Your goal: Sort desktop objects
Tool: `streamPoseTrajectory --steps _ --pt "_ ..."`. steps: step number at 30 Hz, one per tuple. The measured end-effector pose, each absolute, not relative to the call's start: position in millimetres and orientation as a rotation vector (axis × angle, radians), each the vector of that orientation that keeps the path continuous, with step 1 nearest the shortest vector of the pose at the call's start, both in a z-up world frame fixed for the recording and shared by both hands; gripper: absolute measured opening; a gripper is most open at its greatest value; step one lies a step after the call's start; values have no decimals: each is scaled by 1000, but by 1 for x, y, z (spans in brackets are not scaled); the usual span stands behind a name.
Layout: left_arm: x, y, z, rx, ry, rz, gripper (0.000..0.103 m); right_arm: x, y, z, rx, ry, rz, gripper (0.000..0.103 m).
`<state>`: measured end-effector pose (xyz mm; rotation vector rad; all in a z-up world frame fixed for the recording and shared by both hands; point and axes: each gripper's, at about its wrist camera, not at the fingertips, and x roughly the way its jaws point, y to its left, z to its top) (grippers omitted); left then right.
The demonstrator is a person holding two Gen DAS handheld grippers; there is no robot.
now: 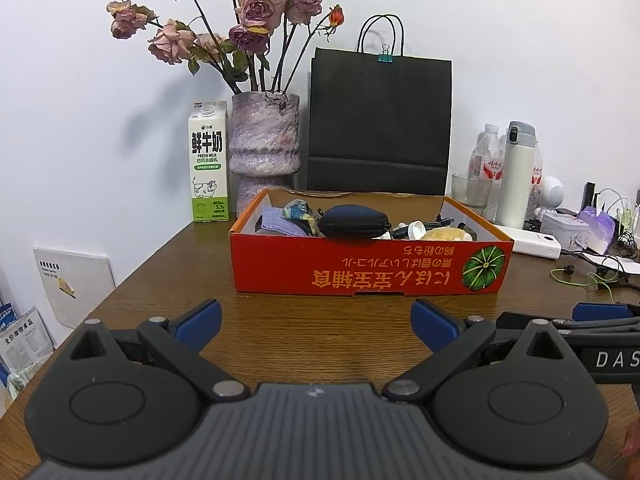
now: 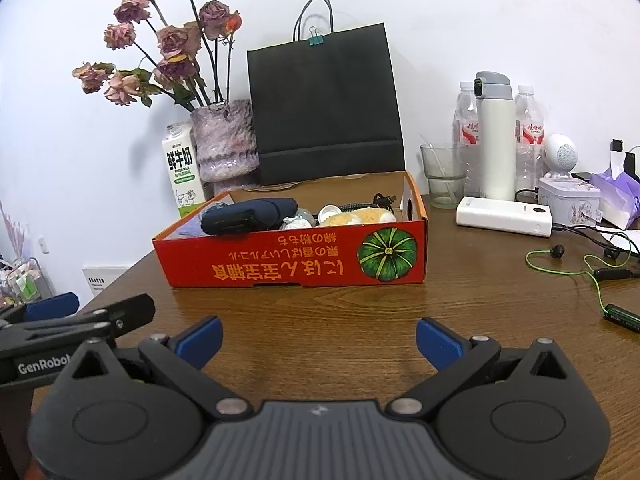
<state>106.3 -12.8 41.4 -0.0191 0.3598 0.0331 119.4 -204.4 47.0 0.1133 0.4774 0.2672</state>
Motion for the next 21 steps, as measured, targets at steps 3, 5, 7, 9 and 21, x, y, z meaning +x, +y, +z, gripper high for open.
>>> streamPoseTrajectory --steps 3,5,7,9,21 --pt "106 -12 41 -18 359 34 103 119 -204 47 113 479 266 103" --pt "106 -13 41 -17 360 35 103 119 -204 47 113 480 266 103" --pt "106 -13 41 -16 360 38 103 120 -204 46 112 482 267 103" --pt "106 -14 40 -6 355 47 103 120 -203 46 107 483 267 103" --pt "106 -16 41 23 346 60 103 119 -199 46 92 481 260 103"
